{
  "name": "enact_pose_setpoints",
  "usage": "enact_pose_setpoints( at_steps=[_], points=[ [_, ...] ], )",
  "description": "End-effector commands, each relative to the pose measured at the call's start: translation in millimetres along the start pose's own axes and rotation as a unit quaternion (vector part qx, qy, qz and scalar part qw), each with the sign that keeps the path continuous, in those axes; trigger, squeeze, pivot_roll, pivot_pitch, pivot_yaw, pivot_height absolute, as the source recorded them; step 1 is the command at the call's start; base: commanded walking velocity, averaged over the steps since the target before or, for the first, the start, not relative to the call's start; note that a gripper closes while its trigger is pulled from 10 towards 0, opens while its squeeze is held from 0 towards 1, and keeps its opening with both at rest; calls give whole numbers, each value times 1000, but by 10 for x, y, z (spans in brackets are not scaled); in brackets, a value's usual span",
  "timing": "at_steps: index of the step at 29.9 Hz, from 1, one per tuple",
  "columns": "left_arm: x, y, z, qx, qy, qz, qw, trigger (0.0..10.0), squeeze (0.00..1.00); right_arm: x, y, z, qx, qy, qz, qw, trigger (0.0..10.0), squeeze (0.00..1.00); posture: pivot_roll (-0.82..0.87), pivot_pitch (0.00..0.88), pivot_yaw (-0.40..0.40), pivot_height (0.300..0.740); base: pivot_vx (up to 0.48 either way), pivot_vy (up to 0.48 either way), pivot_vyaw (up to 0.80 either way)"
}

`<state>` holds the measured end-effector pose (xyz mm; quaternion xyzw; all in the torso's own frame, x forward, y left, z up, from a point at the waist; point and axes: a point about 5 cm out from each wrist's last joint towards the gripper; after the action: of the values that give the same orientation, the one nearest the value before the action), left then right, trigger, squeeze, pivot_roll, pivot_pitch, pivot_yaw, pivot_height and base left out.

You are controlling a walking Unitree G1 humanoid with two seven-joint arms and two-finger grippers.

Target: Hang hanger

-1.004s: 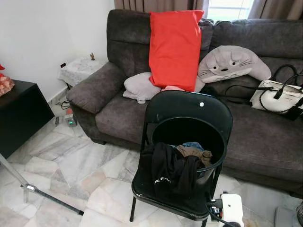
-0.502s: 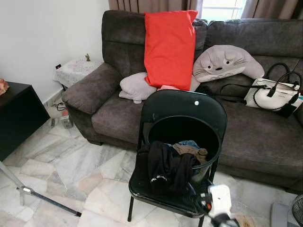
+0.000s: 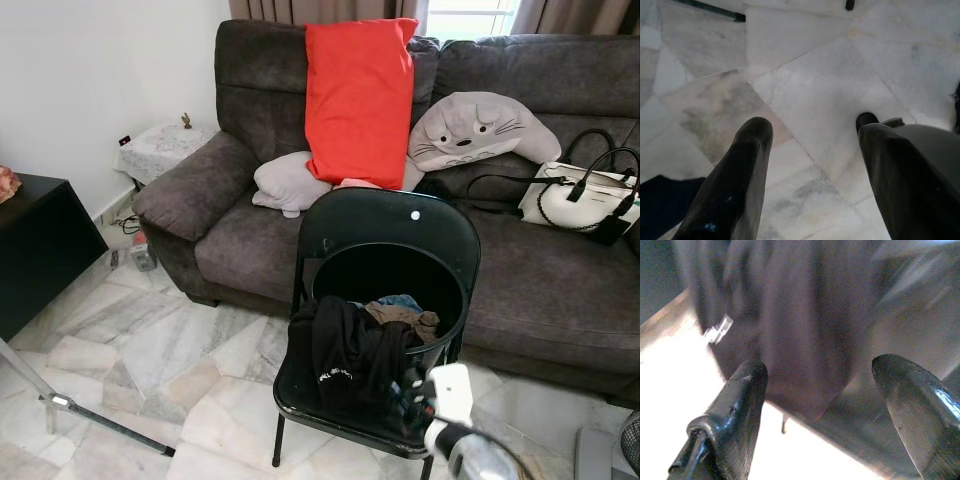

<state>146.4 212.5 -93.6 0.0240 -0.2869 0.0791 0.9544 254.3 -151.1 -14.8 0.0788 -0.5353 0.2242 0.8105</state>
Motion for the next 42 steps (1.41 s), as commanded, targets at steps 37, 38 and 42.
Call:
enact_pose_setpoints(
  at_steps=[37, 38, 42],
  points=[
    [-154, 185, 53, 10, 36, -41, 998, 10000, 0, 212, -154, -236, -24, 10, -13, 1000, 0, 0, 47, 41, 130, 740, 0, 0, 0],
    [-156, 184, 53, 10, 37, -43, 998, 10000, 0, 213, -154, -236, -25, 9, -16, 1000, 0, 0, 48, 41, 130, 740, 0, 0, 0],
    [-172, 185, 56, 10, 42, -49, 998, 10000, 0, 241, -100, -253, -5, -7, -28, 1000, 0, 0, 45, 42, 130, 740, 0, 0, 0]
  ],
)
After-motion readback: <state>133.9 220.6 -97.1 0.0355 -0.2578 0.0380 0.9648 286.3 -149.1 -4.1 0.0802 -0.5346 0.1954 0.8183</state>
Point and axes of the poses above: a point about 5 cm out from each wrist's last joint towards the gripper, its own z axis pointing back from the gripper into the wrist, its own x axis along the axis of the wrist's last joint, y = z × x, and after that the axes turned 15 degrees about z, right-handed
